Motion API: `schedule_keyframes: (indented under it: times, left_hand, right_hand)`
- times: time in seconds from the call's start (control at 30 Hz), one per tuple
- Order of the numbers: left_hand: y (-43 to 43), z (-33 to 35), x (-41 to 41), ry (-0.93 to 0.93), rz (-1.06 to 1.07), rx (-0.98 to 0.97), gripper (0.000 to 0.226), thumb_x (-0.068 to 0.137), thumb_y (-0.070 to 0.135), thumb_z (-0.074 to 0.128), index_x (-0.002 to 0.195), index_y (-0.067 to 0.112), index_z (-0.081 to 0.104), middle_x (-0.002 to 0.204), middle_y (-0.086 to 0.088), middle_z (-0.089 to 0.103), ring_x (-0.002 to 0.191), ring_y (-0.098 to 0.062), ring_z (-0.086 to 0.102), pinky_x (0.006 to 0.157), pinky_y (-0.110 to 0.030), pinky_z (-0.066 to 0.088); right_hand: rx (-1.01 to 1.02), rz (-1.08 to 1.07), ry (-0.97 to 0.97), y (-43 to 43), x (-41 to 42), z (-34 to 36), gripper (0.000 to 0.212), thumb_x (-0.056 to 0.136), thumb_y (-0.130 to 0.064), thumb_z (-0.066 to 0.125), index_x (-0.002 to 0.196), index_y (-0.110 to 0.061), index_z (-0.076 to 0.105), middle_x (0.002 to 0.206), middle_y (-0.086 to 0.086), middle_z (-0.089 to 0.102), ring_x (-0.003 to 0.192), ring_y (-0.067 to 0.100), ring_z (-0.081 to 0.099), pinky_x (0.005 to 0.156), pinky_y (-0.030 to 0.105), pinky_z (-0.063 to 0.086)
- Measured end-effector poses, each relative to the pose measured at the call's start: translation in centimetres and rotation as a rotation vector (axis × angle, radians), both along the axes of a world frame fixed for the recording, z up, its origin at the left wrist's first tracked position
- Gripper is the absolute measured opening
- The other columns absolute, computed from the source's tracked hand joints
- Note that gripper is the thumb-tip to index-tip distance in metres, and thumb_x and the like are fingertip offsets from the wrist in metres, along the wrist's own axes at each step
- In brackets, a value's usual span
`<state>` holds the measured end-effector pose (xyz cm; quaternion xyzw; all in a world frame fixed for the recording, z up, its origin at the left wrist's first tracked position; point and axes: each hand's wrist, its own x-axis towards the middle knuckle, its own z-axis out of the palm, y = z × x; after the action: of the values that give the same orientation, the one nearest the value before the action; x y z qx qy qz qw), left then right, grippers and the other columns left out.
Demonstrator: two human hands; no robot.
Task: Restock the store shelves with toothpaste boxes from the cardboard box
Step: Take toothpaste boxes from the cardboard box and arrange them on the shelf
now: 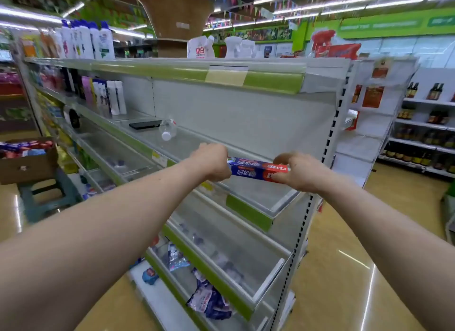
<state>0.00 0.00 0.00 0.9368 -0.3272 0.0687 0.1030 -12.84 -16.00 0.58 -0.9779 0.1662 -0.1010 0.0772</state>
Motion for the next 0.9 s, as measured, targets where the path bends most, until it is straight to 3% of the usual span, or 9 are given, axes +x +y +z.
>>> schedule_keyframes:
  times: [0.13, 0.3, 0.43, 0.7, 0.9]
  left_hand:
    - [-1.5, -0.3, 1.1, -0.016, 0.011, 0.087, 0.038, 0.082, 0.028, 0.063, 0.117, 0.018, 0.055, 0.116, -0.008, 0.056, 0.106, -0.027, 0.047, 0.076, -0.033, 0.039]
    - [-3.4, -1.0, 3.1, -0.030, -0.018, 0.167, 0.048, 0.081, 0.029, 0.062, 0.125, 0.017, 0.046, 0.124, -0.008, 0.049, 0.120, -0.028, 0.042, 0.090, -0.039, 0.039]
    - [-4.2, -1.6, 4.1, -0.054, -0.046, 0.228, 0.046, 0.083, 0.031, 0.061, 0.125, 0.018, 0.046, 0.124, -0.007, 0.051, 0.119, -0.027, 0.043, 0.089, -0.038, 0.039]
    - [-5.0, -2.6, 5.5, -0.009, -0.092, 0.231, 0.032, 0.085, 0.029, 0.056, 0.115, 0.020, 0.051, 0.113, -0.005, 0.058, 0.106, -0.026, 0.050, 0.080, -0.036, 0.038]
    - [-4.8, -2.2, 6.3, -0.019, -0.125, 0.246, 0.042, 0.085, 0.035, 0.064, 0.121, 0.016, 0.052, 0.116, -0.007, 0.055, 0.103, -0.026, 0.056, 0.078, -0.036, 0.046]
  right_hand:
    - [0.040, -0.006, 0.027, -1.2, 1.8, -0.6, 0.043, 0.089, -0.037, 0.061, 0.128, -0.023, 0.052, 0.123, 0.004, 0.058, 0.109, 0.022, 0.053, 0.081, 0.029, 0.040]
    - [0.047, 0.005, 0.032, -2.4, 4.2, -1.3, 0.050, 0.087, -0.035, 0.062, 0.133, -0.019, 0.050, 0.128, 0.006, 0.058, 0.115, 0.024, 0.052, 0.094, 0.034, 0.045]
    - [0.049, 0.013, 0.039, -3.1, 5.3, -2.0, 0.055, 0.087, -0.034, 0.062, 0.137, -0.017, 0.047, 0.133, 0.007, 0.056, 0.120, 0.027, 0.050, 0.099, 0.039, 0.044]
    - [0.056, 0.023, 0.074, -3.4, 6.8, -3.0, 0.034, 0.086, -0.029, 0.060, 0.118, -0.020, 0.057, 0.112, 0.005, 0.065, 0.098, 0.026, 0.059, 0.087, 0.041, 0.052]
    - [0.037, 0.046, 0.066, -3.4, 7.2, -2.8, 0.036, 0.085, -0.030, 0.063, 0.120, -0.025, 0.055, 0.113, 0.003, 0.064, 0.097, 0.024, 0.059, 0.085, 0.036, 0.051]
